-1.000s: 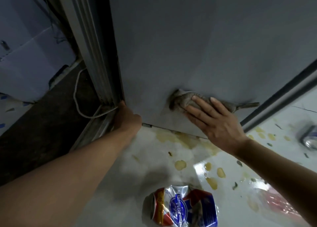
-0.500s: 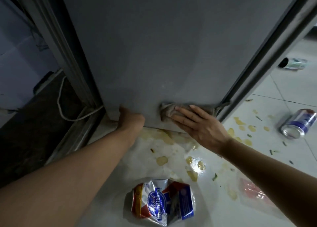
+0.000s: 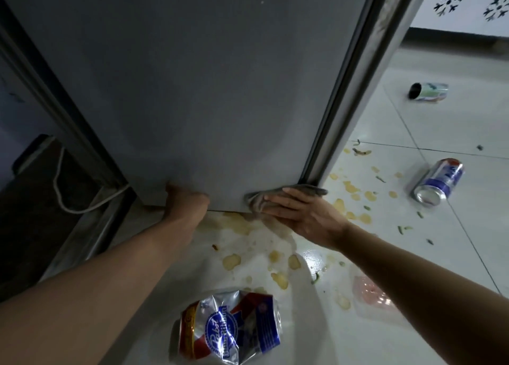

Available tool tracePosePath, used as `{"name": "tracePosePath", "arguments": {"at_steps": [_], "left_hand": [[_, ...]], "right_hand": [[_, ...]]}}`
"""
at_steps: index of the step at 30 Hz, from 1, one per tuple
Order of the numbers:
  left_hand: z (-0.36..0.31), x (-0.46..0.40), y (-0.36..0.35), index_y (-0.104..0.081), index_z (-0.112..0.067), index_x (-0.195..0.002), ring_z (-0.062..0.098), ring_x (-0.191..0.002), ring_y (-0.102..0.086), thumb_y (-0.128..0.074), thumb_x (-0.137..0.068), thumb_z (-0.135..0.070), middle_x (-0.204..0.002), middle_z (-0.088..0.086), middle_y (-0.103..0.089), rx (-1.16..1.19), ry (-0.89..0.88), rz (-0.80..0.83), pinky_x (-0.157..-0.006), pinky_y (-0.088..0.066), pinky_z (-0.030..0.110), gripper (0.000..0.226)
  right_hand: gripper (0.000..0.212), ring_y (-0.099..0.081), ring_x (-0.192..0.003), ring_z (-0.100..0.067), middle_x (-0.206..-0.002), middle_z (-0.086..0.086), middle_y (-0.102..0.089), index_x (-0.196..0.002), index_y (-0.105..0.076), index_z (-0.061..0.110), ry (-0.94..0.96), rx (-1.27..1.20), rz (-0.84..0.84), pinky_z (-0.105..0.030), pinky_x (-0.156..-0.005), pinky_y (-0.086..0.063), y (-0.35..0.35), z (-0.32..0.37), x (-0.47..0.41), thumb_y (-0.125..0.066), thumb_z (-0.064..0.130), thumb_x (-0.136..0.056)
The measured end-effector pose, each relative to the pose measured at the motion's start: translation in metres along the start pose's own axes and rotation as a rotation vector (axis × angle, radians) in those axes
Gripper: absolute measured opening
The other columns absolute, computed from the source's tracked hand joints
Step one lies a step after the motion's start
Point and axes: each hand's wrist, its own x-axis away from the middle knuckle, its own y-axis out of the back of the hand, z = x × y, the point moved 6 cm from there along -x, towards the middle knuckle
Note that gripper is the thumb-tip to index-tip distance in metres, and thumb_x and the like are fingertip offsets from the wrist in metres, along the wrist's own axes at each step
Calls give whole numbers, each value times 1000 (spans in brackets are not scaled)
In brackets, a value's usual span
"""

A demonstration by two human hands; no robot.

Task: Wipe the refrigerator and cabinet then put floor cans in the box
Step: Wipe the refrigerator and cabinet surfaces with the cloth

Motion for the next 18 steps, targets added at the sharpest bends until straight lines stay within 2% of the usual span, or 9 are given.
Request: {"name": "tracePosePath", "arguments": {"at_steps": [1,3,5,7,10,13,16,18], "left_hand": [[-1,4,0,-25,-9,-137,34,-117,-50,-59,-79,-4,-131,15,-50,-43,-27,13,-99,-44,43,67],[-4,15,-3,-33,-9,-129,32,-110,-53,-57,-79,-3,-123,14,-55,-144,-88,44,-92,-46,40,56],[-6,26,-8,-36,-11,-122,31,-106,-54,-53,-80,-1,-121,14,-56,-235,-161,90,-89,-48,41,47],[-8,36,-14,-35,-14,-124,28,-112,-53,-50,-78,-1,-128,10,-51,-306,-287,123,-96,-46,42,50],[-12,39,-18,-33,-14,-131,26,-124,-47,-53,-77,-2,-136,9,-45,-396,-416,122,-104,-39,41,60],[-9,34,-17,-31,-14,-134,26,-129,-42,-55,-78,-4,-139,10,-42,-441,-399,123,-105,-38,41,62],[-5,31,-14,-31,-13,-134,27,-128,-42,-55,-77,-2,-138,11,-42,-445,-394,124,-104,-39,42,63],[-2,28,-12,-31,-11,-133,29,-126,-44,-56,-75,-1,-138,11,-42,-458,-399,124,-103,-39,42,64]], "right_hand": [[47,-45,-132,-16,-139,9,-51,-127,-59,26,-58,-12,-61,-38,-114,-27,9,-13,9,-47,15,-83],[50,-34,-139,-24,-145,2,-45,-135,-51,19,-184,-53,-175,-42,-117,-14,20,-38,26,-47,13,-86],[49,-26,-140,-26,-150,-2,-35,-142,-39,16,-328,-83,-266,-44,-117,-8,31,-58,38,-37,11,-93],[45,-25,-140,-27,-150,-3,-31,-144,-34,16,-444,-112,-346,-45,-117,-12,34,-67,44,-28,10,-100],[44,-30,-136,-30,-144,-4,-45,-140,-42,15,-481,-158,-374,-44,-116,-13,25,-55,42,-23,11,-101],[45,-41,-133,-31,-136,-6,-55,-134,-48,15,-350,-143,-248,-44,-115,-17,0,-28,41,-42,11,-90],[60,-53,-125,-27,-131,-3,-60,-122,-63,19,-200,-158,-31,-43,-111,-26,-23,-2,39,-75,12,-65],[67,-55,-123,-25,-128,-1,-62,-117,-68,21,-176,-239,72,-42,-106,-31,-32,9,38,-84,11,-53]]}}
